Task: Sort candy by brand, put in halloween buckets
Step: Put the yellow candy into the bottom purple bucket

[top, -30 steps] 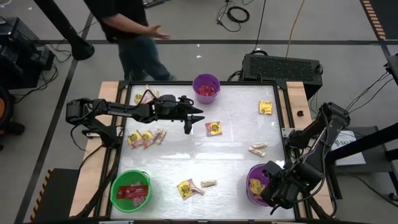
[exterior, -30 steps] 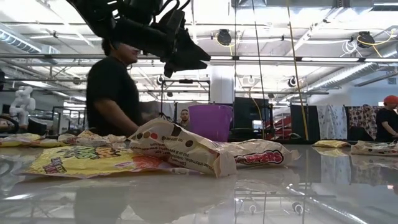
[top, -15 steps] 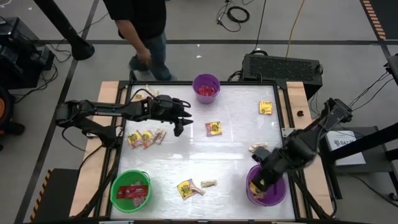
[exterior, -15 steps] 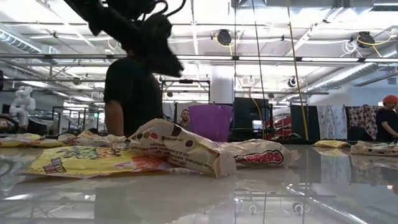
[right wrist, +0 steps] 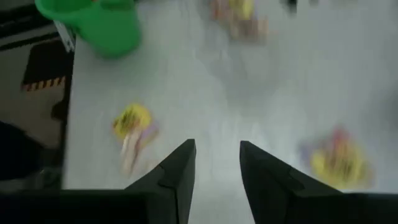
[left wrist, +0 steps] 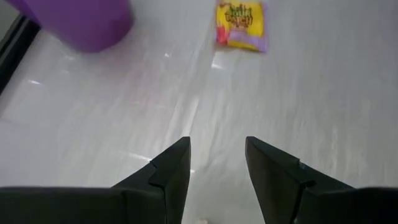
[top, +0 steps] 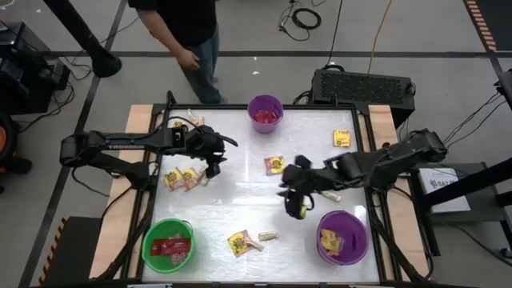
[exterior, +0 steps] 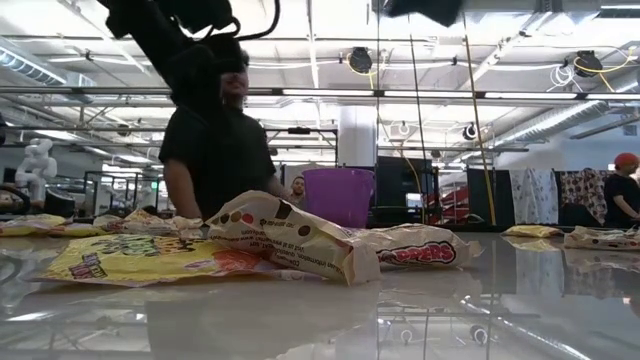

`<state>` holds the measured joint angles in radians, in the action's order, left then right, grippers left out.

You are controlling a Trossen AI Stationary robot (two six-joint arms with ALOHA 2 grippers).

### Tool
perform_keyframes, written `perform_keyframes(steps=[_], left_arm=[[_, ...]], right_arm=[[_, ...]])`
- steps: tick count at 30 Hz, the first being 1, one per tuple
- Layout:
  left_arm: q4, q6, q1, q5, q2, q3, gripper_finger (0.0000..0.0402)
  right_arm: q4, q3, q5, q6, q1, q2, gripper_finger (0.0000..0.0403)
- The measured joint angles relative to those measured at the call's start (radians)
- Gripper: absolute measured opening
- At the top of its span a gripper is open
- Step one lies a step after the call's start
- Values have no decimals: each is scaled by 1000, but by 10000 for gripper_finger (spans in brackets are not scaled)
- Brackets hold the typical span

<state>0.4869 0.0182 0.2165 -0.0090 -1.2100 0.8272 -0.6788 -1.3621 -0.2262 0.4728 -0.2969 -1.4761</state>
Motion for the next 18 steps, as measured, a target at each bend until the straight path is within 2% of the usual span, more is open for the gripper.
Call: perform_keyframes(steps=[4,8,18], left_arm=[[61,-10,-1,0,35,-5,161],[65,-26,-5,5,104,-59,161],[210,4,-6,7,237,-115,161]], right_arm=[[202,0,-14,-190,34,-61,118],[377,0,-13,-300,65,-131,118],[594,0,-11,-286,133,-284,119]])
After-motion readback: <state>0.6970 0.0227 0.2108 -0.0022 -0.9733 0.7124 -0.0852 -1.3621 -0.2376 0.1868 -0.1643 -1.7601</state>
